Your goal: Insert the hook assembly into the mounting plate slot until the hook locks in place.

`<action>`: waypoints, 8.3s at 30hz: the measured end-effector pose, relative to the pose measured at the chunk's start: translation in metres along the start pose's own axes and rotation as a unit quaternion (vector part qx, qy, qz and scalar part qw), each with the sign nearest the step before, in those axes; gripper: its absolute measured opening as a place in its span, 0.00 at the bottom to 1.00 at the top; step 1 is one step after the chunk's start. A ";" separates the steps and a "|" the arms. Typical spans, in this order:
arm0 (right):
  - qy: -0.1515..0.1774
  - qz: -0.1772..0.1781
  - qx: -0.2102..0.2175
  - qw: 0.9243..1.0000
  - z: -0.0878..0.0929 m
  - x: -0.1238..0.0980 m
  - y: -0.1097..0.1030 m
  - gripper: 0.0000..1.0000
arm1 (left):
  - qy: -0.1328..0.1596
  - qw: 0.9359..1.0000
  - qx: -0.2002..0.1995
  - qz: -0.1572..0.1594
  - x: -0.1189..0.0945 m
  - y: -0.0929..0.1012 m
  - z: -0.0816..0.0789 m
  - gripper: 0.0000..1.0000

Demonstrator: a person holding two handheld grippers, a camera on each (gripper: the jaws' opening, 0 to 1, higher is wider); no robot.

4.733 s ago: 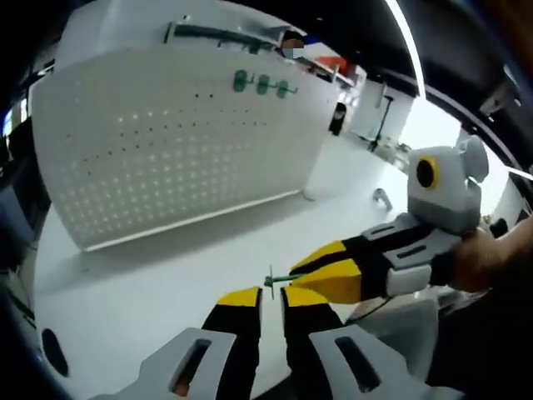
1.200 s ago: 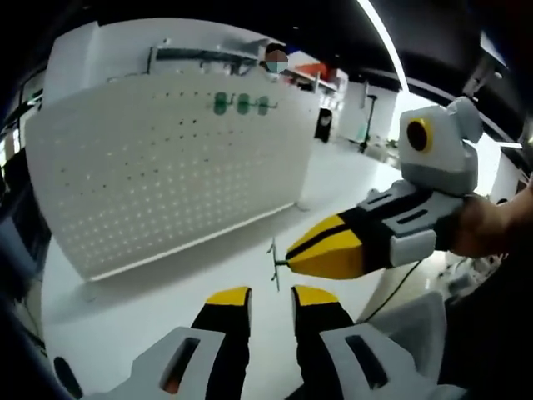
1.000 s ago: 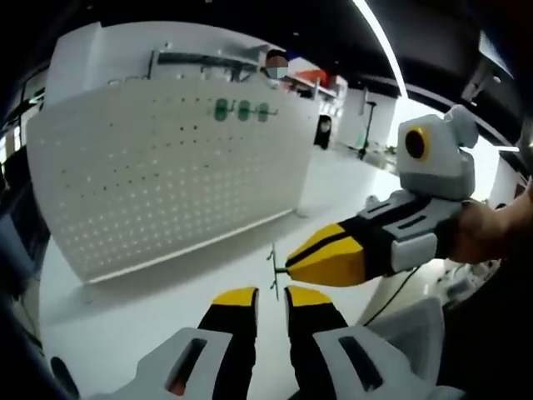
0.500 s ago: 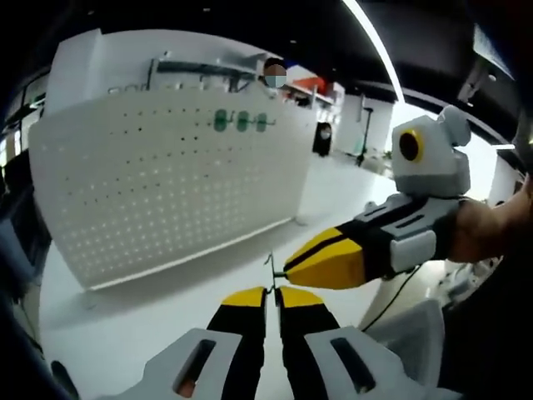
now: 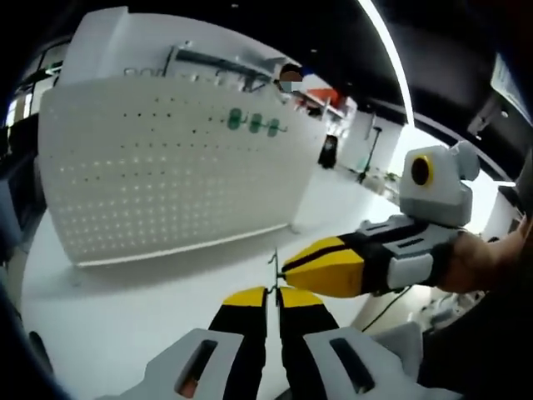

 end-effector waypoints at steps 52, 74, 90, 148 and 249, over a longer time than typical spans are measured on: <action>0.019 -0.010 0.013 1.000 -0.011 0.000 0.000 0.00 | 0.018 0.994 0.108 0.005 -0.002 0.005 0.001 0.19; 0.020 0.003 -0.023 1.000 -0.017 -0.001 0.007 0.00 | 0.020 0.993 0.106 0.040 0.000 0.027 0.002 0.80; 0.017 0.038 -0.033 0.999 -0.017 -0.004 0.027 0.00 | 0.031 0.994 0.074 0.075 0.002 0.043 -0.010 1.00; 0.116 0.381 -0.108 0.911 -0.105 -0.072 0.285 0.00 | 0.101 0.990 0.096 -0.035 -0.032 -0.013 -0.061 0.99; 0.023 0.362 -0.101 0.927 -0.038 -0.094 0.256 0.39 | 0.063 0.996 0.035 -0.046 -0.039 -0.033 -0.032 1.00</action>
Point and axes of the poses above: the point that each gripper's makers call its tool centre point, and the gripper's own axes: x roughly forward along the fingers, y roughly to its right, z roughly out of its underside, the point moved 5 cm from there along -x, roughly backward along the fingers, and after that the axes turned 15 degrees about -x, right-handed, at the moved point
